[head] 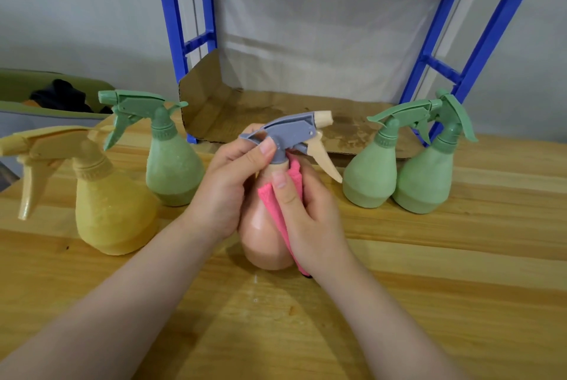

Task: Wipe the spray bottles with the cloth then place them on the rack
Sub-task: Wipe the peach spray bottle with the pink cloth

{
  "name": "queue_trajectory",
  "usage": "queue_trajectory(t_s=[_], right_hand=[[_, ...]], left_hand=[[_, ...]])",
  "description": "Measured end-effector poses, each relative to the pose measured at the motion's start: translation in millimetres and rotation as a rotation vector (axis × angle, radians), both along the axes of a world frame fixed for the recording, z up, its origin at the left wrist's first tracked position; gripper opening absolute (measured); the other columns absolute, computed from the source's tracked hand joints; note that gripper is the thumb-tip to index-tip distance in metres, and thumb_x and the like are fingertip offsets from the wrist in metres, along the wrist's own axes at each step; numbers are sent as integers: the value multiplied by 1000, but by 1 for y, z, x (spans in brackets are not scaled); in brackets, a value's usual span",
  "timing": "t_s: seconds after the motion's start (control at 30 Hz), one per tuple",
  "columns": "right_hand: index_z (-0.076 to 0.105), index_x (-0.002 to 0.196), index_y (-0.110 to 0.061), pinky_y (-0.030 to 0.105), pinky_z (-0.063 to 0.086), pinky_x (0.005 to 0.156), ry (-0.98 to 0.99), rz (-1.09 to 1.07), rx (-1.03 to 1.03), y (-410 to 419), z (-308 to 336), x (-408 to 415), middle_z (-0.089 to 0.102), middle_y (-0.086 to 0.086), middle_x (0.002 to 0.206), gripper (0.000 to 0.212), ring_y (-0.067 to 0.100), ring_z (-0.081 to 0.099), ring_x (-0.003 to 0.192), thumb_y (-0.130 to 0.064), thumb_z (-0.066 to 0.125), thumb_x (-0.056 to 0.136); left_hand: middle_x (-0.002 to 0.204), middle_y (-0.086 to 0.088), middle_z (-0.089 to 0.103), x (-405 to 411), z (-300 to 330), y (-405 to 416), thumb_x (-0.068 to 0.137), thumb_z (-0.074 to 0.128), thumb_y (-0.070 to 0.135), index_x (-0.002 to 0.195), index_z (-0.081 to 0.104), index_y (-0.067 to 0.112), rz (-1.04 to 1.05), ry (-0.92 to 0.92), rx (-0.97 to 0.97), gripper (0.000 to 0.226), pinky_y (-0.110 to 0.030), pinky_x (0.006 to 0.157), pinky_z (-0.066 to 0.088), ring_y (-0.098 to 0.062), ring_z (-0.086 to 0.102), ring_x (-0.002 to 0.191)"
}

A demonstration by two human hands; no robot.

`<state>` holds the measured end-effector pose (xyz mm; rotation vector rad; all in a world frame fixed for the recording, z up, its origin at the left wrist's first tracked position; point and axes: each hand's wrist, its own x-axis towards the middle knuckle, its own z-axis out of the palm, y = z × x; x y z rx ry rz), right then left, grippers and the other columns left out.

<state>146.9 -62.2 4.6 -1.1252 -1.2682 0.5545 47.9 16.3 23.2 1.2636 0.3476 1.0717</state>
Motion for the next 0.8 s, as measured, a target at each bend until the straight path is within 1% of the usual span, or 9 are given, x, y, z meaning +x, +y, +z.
queue_trajectory(t_s=[0.13,0.3,0.4,0.47,0.53,0.6,0.67,0.73,0.8], right_hand=[[61,125,-21,13,49,86,116,73,-36,-3,1,4,69,-9,113,29,-3,64,105,-32,54,99],[56,134,-19,21,50,92,90,103,-75,-2,-3,4,65,-7,126,40,6,61,114,-33,45,98],[51,136,-31,17,50,89,76,154,-147,-4,-4,4,59,-7,129,43,1,60,114,-47,37,98],[47,128,-45,14,50,87,98,232,-225,-6,-3,1,58,-12,126,41,-7,60,109,-62,31,94],[45,118,-50,4,47,78,111,291,-281,-9,-1,0,58,-18,118,39,-20,59,96,-63,27,85],[47,119,-49,3,48,75,141,300,-322,-9,0,1,58,-17,115,42,-21,60,91,-61,27,83],[50,124,-48,17,54,85,120,279,-328,-6,0,4,62,-10,120,49,-8,63,101,-67,27,85],[54,115,-52,25,53,90,83,238,-329,-5,5,6,65,-7,115,48,-1,64,101,-74,27,82],[57,110,-46,12,48,79,57,213,-294,-6,11,9,65,-10,106,43,-9,62,91,-66,30,83]], left_hand=[[82,0,71,0,6,-1,92,52,26,83,76,17,81,-101,-76,27,-27,74,53,-12,65,75],[75,7,67,-5,14,2,98,47,29,78,80,26,182,-267,-212,38,-24,66,55,-7,62,66],[85,7,70,-10,15,10,99,48,28,92,77,24,219,-375,-245,30,-30,79,51,-7,64,76],[89,7,70,-15,16,16,99,50,31,105,69,20,239,-443,-261,24,-36,89,46,-9,62,86],[92,6,69,-20,15,24,98,52,34,115,63,16,250,-476,-274,27,-39,96,45,-12,60,96],[93,7,68,-21,14,26,96,52,36,116,59,16,223,-454,-258,30,-39,98,44,-13,59,100],[89,8,68,-19,14,22,97,49,34,112,62,17,177,-399,-214,26,-38,98,44,-12,60,95],[85,8,69,-14,13,14,94,50,32,104,70,21,133,-319,-144,25,-36,92,49,-9,62,85],[82,9,69,-10,11,8,90,51,33,92,76,26,96,-241,-72,26,-30,80,53,-8,61,77]])
